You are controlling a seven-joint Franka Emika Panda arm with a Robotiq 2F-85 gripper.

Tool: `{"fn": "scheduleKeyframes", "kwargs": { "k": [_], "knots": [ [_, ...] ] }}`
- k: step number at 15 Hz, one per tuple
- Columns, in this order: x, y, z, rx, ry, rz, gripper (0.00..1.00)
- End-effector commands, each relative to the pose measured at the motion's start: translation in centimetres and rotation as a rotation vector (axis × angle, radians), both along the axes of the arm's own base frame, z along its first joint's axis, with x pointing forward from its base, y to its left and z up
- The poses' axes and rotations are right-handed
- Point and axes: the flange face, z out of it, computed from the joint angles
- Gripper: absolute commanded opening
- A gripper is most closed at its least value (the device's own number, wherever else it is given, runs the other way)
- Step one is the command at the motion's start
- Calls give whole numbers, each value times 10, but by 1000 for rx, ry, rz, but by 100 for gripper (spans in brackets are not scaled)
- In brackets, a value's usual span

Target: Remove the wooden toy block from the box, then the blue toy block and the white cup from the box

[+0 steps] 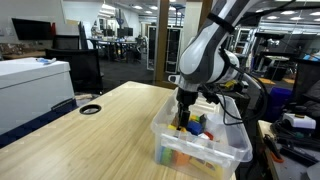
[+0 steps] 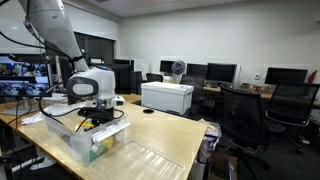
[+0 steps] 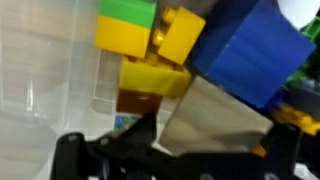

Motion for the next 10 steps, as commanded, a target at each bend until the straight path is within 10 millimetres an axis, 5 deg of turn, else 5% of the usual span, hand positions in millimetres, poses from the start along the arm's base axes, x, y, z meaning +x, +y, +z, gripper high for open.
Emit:
{"fn": "scheduleKeyframes", "kwargs": {
  "k": [1,2,3,10],
  "knots": [
    [22,5,-19,3,-5,42,100],
    [33,7,-12,6,-28,46,100],
    [25,5,-9,-2,-29,32,75],
    [1,13,28,1,-50,41,68]
  ]
}}
